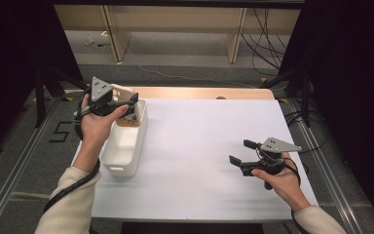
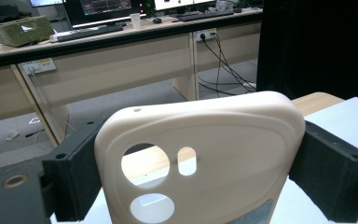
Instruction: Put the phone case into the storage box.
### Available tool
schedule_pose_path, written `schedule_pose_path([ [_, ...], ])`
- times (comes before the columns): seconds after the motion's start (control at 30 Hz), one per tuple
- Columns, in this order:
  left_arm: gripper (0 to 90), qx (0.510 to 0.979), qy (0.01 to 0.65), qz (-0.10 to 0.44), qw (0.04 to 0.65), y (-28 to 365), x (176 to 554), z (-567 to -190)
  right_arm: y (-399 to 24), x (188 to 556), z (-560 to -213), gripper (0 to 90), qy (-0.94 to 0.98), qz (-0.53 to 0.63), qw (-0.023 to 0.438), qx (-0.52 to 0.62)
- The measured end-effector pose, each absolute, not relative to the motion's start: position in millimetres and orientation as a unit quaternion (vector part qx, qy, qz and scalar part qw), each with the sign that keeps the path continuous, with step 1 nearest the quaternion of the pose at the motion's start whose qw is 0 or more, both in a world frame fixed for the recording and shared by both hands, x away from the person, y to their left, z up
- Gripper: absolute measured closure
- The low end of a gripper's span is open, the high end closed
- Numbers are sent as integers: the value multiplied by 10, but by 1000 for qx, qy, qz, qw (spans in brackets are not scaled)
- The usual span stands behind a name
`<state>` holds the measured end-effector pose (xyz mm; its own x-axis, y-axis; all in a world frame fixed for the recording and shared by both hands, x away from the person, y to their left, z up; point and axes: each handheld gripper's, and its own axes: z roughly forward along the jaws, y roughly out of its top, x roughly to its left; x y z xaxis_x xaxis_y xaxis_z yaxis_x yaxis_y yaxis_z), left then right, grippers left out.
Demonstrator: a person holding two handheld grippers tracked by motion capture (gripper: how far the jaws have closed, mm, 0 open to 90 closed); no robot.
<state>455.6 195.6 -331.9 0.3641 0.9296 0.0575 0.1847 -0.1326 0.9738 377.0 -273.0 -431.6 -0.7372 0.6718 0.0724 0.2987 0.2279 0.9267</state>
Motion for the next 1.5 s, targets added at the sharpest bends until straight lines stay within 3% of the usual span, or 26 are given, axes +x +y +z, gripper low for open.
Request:
schedule_pose_path([
  [1.5,114,658,432,368,494,2007,4658,-3442,-2728,3775,-4322,153,763,535,174,318],
])
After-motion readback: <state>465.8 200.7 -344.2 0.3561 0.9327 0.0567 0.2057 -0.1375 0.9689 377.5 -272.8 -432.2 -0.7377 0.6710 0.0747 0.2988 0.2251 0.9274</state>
